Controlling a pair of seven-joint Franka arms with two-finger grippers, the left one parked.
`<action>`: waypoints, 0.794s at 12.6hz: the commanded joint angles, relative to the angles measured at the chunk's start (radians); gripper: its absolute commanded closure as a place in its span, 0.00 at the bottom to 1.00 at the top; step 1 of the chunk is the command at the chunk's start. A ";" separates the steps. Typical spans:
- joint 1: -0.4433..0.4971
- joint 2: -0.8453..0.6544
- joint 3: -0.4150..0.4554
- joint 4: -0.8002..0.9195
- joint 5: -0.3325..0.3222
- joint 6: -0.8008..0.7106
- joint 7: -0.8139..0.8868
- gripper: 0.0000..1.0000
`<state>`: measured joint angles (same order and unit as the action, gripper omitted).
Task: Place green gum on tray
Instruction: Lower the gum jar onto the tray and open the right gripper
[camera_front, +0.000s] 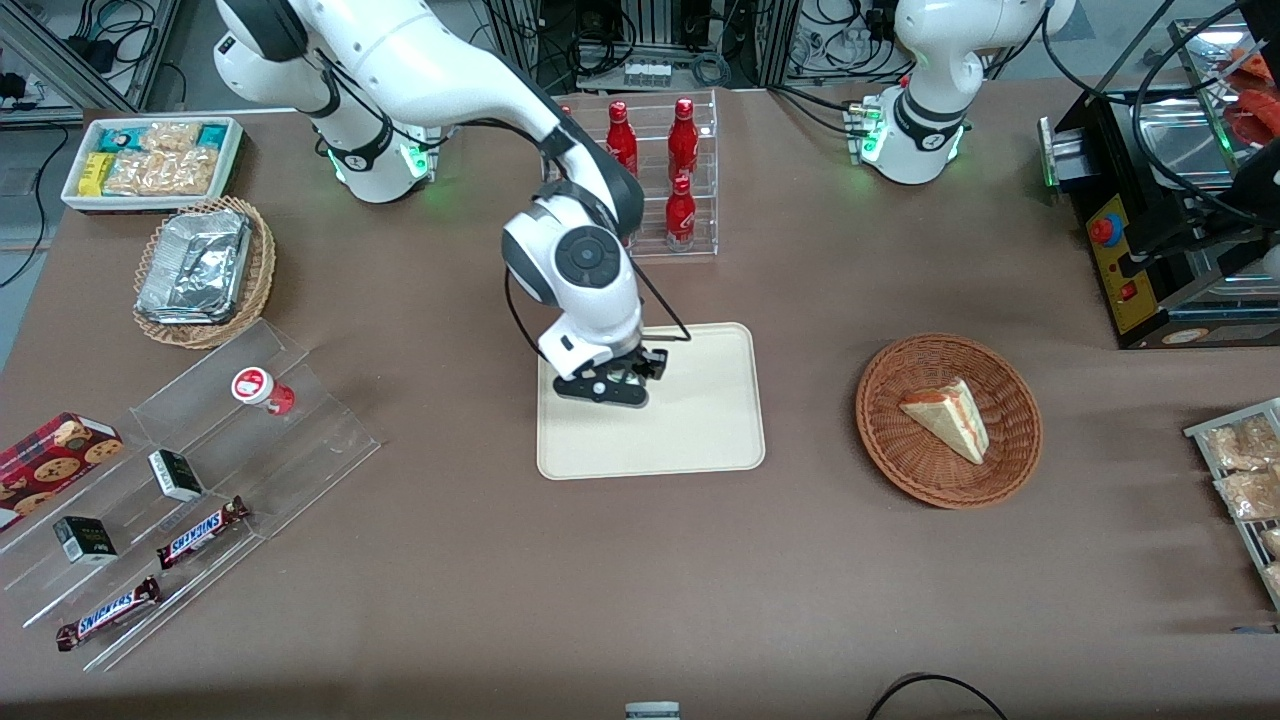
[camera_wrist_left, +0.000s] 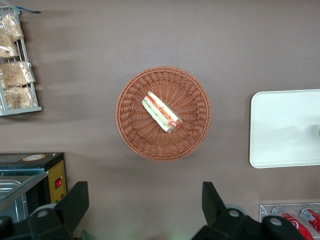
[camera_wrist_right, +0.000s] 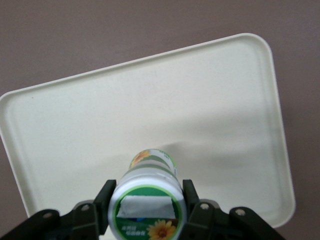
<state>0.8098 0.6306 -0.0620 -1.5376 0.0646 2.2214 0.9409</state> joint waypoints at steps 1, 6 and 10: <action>0.017 0.087 -0.016 0.105 -0.016 0.004 0.036 1.00; 0.019 0.127 -0.016 0.105 -0.057 0.032 0.052 1.00; 0.019 0.141 -0.016 0.105 -0.057 0.040 0.053 0.86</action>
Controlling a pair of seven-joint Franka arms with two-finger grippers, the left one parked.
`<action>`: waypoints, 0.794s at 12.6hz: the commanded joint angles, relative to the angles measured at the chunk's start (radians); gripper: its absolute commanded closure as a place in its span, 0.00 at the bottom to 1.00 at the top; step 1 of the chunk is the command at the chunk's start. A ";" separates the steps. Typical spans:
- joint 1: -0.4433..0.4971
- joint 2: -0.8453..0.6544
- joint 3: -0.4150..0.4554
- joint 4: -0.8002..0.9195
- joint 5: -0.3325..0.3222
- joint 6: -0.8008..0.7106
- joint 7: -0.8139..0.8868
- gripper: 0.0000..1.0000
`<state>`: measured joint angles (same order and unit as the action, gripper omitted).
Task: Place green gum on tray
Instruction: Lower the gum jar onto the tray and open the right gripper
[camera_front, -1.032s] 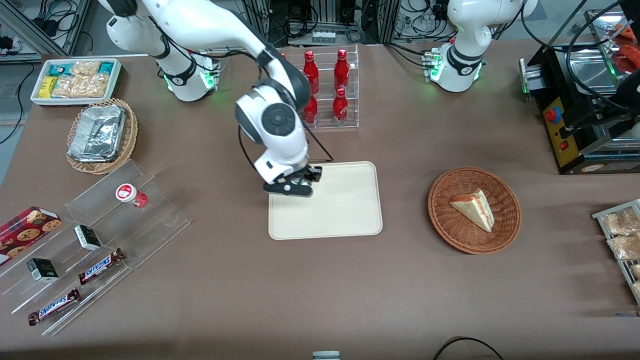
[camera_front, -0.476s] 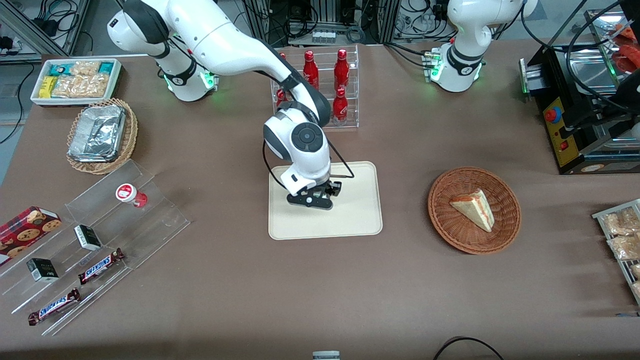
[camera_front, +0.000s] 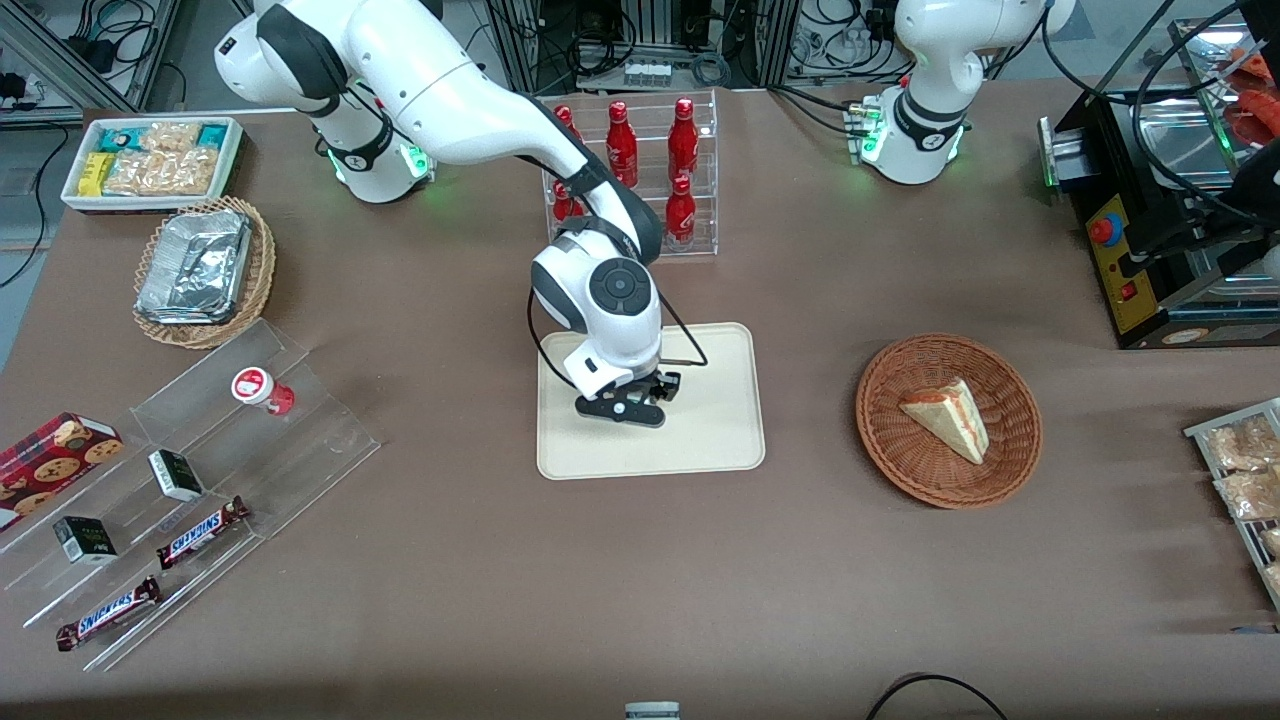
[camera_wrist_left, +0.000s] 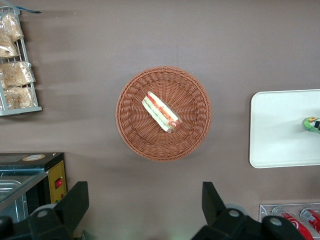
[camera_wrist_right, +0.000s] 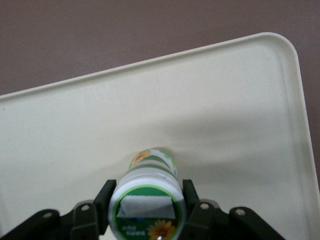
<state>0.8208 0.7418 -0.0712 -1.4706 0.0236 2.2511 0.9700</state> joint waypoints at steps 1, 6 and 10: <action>0.009 0.033 -0.007 0.038 -0.016 0.013 0.024 0.70; 0.014 0.048 -0.007 0.036 -0.046 0.030 0.027 0.00; 0.015 0.037 -0.007 0.035 -0.094 0.035 0.023 0.00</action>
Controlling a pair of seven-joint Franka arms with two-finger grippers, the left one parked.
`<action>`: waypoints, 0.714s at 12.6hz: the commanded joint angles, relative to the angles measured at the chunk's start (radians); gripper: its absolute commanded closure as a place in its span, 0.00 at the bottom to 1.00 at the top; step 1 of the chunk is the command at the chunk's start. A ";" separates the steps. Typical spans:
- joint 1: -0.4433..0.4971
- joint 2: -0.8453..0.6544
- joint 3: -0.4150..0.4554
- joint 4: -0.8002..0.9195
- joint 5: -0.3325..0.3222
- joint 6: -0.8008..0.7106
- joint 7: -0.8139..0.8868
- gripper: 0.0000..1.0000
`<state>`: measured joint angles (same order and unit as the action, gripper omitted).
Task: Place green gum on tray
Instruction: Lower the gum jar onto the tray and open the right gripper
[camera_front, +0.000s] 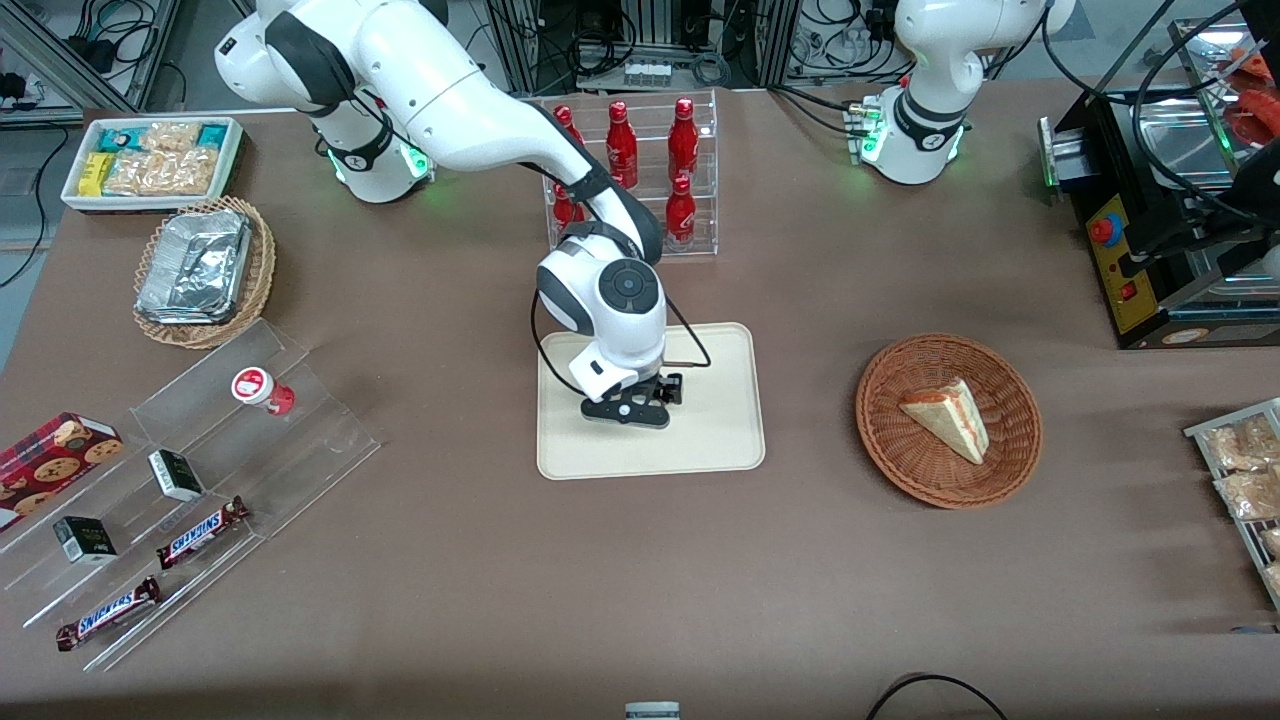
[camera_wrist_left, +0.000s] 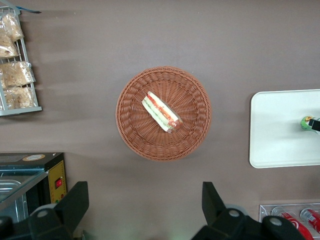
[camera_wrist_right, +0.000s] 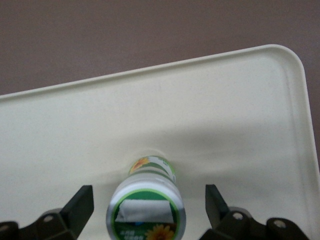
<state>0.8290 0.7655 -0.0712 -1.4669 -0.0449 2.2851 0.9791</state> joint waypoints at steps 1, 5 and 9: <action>0.007 0.009 -0.007 0.031 -0.029 -0.002 0.010 0.00; -0.005 -0.049 -0.007 0.023 -0.046 -0.065 -0.037 0.00; -0.063 -0.191 -0.004 -0.001 -0.032 -0.248 -0.216 0.00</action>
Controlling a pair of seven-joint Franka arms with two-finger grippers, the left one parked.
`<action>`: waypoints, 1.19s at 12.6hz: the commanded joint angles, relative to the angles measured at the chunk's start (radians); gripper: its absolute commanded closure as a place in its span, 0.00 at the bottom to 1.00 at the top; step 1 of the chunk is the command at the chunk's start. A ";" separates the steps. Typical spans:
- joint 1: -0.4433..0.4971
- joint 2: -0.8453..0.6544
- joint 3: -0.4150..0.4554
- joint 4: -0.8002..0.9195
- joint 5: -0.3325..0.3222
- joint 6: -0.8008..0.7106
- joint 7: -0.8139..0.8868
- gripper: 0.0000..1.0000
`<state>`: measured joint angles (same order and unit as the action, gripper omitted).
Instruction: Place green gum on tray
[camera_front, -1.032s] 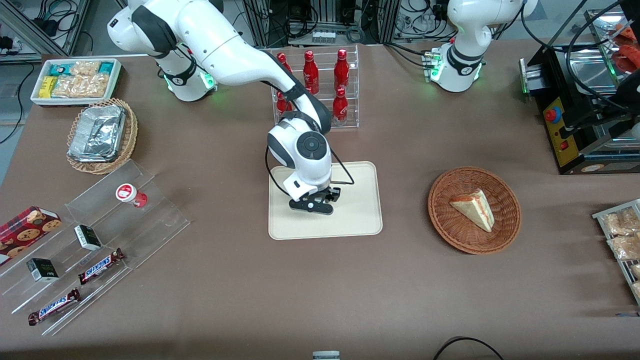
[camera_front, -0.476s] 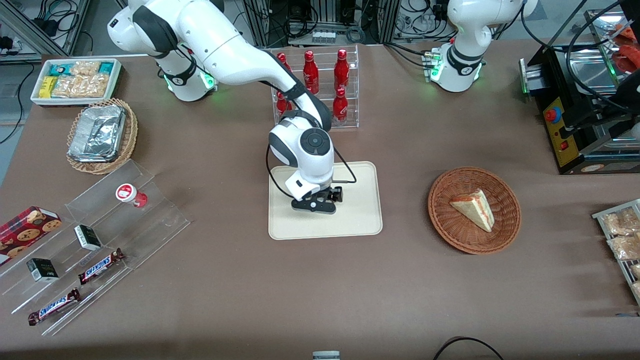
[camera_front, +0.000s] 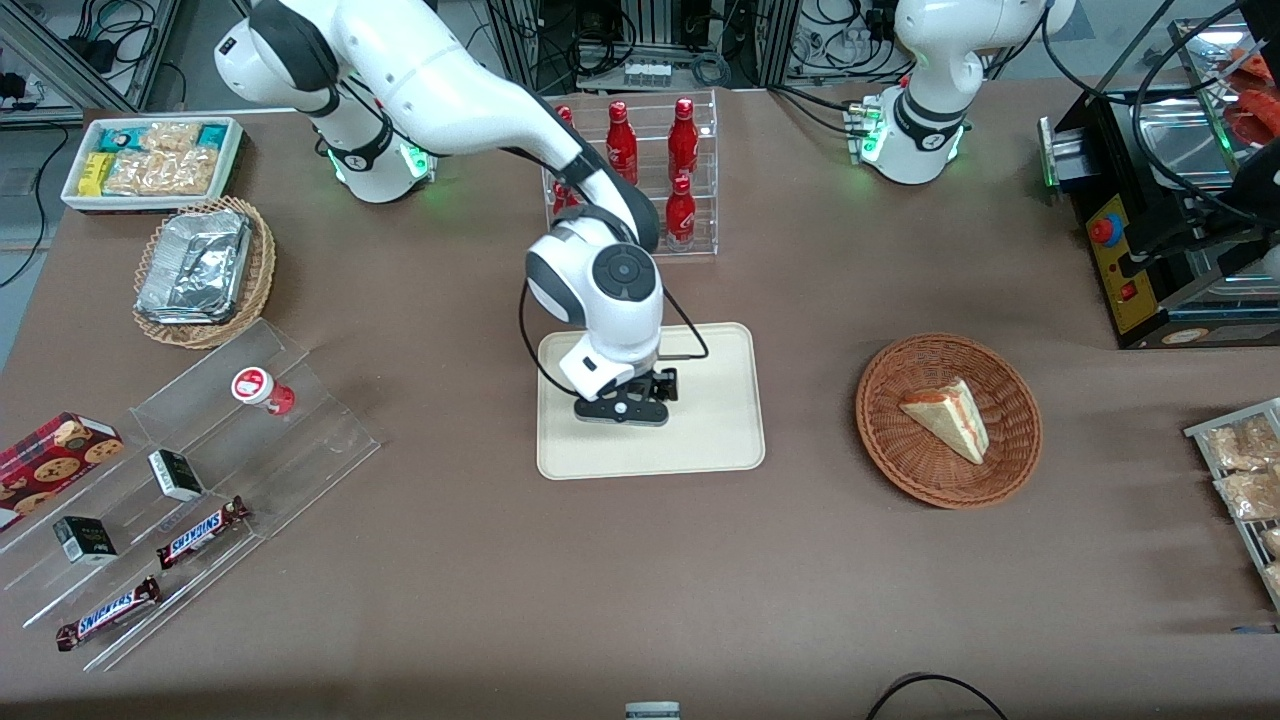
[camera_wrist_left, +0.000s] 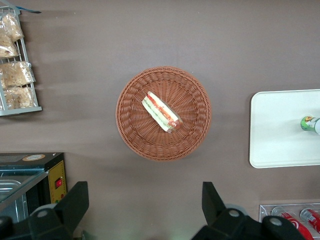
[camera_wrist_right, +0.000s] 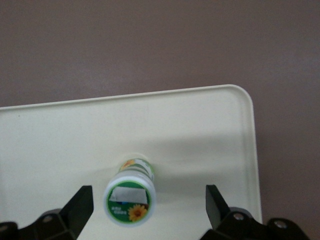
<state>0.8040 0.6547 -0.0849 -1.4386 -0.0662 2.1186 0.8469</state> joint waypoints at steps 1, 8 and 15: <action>-0.066 -0.114 0.011 -0.058 -0.009 -0.091 -0.123 0.00; -0.193 -0.256 0.013 -0.177 0.028 -0.143 -0.331 0.00; -0.466 -0.409 0.017 -0.204 0.115 -0.347 -0.605 0.00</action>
<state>0.4176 0.3057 -0.0826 -1.6011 0.0283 1.8103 0.3479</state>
